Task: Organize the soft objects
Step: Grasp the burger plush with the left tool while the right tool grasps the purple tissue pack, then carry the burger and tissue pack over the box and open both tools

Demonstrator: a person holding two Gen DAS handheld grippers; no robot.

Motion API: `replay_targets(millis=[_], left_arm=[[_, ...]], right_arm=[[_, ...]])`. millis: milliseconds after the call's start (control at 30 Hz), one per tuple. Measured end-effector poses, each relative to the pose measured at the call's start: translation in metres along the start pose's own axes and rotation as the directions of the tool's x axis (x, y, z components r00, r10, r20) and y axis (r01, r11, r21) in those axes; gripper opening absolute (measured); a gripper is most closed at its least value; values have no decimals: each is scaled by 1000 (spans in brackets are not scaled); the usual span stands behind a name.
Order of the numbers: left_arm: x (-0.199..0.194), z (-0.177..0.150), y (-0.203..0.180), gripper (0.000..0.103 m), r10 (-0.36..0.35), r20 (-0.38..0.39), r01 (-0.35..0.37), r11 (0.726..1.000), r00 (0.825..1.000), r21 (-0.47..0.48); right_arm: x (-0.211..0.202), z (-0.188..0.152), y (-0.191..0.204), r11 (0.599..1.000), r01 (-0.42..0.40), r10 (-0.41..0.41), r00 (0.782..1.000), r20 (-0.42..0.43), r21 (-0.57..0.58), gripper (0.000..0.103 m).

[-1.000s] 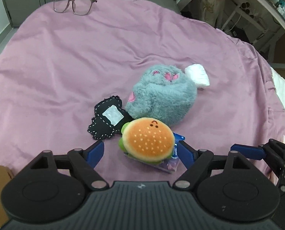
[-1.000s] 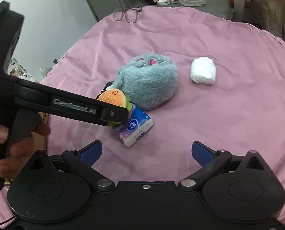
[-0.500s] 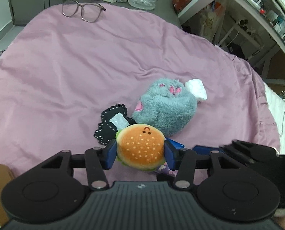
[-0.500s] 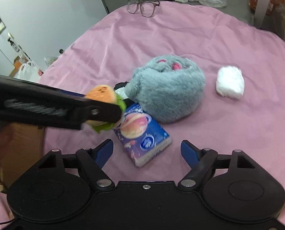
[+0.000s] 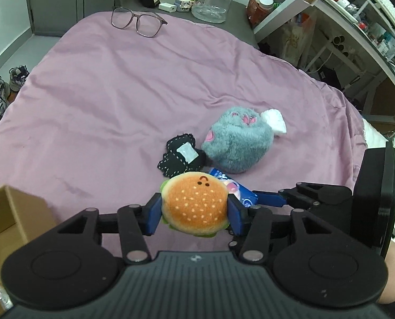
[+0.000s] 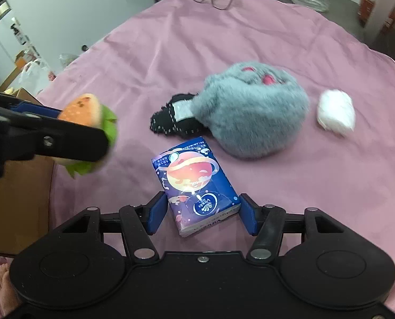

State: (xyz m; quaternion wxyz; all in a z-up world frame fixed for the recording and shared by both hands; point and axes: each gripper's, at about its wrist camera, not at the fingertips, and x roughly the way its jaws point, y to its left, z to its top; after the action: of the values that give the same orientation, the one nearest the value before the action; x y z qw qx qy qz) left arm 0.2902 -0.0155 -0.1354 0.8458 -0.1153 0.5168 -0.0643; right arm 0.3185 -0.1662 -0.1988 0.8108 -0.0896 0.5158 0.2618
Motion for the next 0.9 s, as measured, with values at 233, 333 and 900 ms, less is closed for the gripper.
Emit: replay_targets(millis=[233,333,900], left_arm=[[-27,-15,11,50,-6,27,5,1000,1000,7],[-39,-21,16,50,-8,42,8,1000,999,7],[-92,-62,60,50,30,89,-26,999,996,-38]], right_arm=[[-35,-19,13,998,26,-27,999,26,49,56],[-50,-21,20,998,29,-32,998,45,60,56],[-107,-21,90,1000,-15,11,991,130,25,57]])
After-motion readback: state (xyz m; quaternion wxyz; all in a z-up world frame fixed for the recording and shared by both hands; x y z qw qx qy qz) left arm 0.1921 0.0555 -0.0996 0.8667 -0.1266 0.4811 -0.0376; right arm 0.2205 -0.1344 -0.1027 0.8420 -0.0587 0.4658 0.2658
